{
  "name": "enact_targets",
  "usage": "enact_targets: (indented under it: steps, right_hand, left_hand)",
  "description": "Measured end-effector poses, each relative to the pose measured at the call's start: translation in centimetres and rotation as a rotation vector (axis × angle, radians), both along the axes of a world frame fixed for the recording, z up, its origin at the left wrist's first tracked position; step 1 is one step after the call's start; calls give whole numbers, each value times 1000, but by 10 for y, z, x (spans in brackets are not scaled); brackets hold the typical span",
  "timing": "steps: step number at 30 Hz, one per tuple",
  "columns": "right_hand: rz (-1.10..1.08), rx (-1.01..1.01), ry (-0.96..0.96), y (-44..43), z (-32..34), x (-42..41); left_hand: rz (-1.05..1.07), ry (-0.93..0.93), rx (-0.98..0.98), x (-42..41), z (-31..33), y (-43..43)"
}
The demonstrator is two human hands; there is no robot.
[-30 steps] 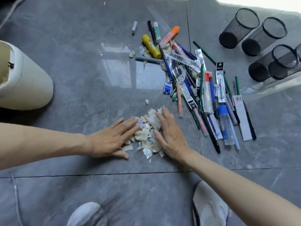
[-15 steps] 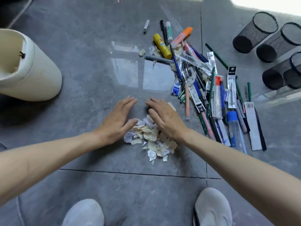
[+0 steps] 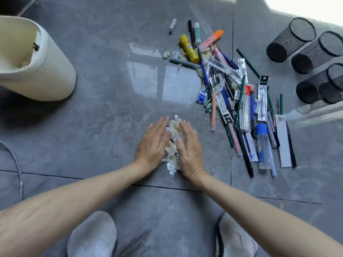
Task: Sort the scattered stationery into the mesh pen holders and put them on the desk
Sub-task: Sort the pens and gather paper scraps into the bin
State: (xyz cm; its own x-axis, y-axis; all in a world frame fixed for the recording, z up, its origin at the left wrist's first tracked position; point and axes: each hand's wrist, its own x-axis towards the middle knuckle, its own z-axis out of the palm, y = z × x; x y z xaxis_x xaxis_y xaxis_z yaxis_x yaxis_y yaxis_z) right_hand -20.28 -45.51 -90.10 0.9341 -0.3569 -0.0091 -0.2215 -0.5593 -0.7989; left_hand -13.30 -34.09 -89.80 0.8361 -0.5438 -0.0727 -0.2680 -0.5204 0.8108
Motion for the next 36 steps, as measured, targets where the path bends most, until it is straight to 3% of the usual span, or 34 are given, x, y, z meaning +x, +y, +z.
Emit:
enact_targets:
  steps: [5,10,13,20,25,31,36]
  right_hand:
    - [-257,188,-132,35,-3,5]
    - [-419,283,-198,43,0,10]
    - [-508,451,-214,42,6,12]
    - [-712,815,-197,35,20,28]
    - [-845,1061,-164,23,34,53]
    - [-865,1230,-145,15,61,89]
    - [-702,1255,-89,34,88,140]
  left_hand:
    - [210,71,-186,-19,3,-30]
    - [286,118,-309,-23,2,-35]
    - [363,210,-390,-28,8,-40]
    - [722,654,-622,-24,26,-55]
    - [866,900,-780,-8,39,-67]
    - [970,1026,-946,29,65,-71]
    - [929,1126,-1115,82,75,-45]
